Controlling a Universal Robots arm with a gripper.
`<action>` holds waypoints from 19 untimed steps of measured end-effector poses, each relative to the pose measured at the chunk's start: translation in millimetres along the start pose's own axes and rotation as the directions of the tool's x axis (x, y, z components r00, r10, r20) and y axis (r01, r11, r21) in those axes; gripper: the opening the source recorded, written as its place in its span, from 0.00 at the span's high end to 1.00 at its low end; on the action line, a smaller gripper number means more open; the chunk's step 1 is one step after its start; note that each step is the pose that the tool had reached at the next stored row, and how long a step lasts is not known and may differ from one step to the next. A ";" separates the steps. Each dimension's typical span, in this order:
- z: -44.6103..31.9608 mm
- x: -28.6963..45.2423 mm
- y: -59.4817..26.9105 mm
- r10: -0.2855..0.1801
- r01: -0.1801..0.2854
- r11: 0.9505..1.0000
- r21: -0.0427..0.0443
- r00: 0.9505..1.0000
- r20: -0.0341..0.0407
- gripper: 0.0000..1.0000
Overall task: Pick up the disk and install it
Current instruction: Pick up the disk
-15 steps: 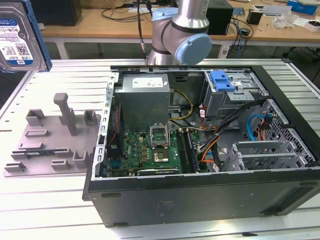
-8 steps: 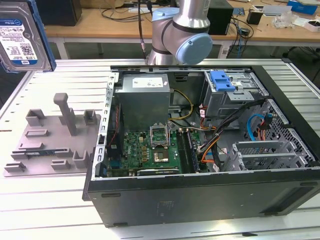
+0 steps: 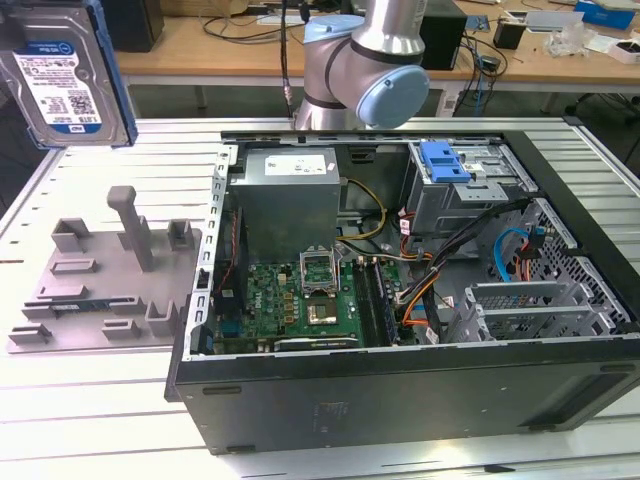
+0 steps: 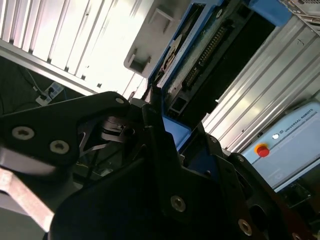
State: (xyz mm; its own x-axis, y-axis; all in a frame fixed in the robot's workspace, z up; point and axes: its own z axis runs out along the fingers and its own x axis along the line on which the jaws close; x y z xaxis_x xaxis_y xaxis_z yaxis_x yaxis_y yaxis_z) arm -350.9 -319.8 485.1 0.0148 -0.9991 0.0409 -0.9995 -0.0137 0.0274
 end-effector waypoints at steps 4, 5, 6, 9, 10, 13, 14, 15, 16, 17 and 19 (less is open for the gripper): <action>-0.6 2.9 -13.1 0.000 0.000 1.000 0.000 1.000 0.001 0.63; -0.8 4.1 -18.1 0.000 0.000 1.000 0.000 1.000 0.001 0.63; -0.9 6.0 -22.7 0.000 0.000 1.000 0.000 1.000 0.002 0.63; -0.9 10.1 -30.3 0.000 0.000 1.000 0.000 1.000 0.004 0.63; -1.0 12.2 -34.9 0.000 0.000 1.000 0.000 1.000 0.006 0.63; -1.2 18.3 -50.8 0.000 0.000 1.000 0.000 1.000 0.012 0.63; -1.3 20.1 -56.0 0.000 0.000 1.000 0.000 1.000 0.014 0.63; -1.4 21.4 -59.7 -0.001 0.001 1.000 0.000 1.000 0.016 0.63; -1.4 22.6 -63.6 0.000 0.000 1.000 0.000 1.000 0.017 0.63; -1.5 24.0 -67.7 0.000 0.000 1.000 0.000 1.000 0.019 0.63; -1.6 27.3 -77.5 -0.001 0.001 1.000 0.000 1.000 0.023 0.63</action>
State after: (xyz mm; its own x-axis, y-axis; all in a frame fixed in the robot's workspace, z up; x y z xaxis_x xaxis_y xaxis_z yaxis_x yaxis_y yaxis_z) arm -272.9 -346.0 485.7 0.0149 -0.9997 0.0183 -0.9995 -0.0144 0.0271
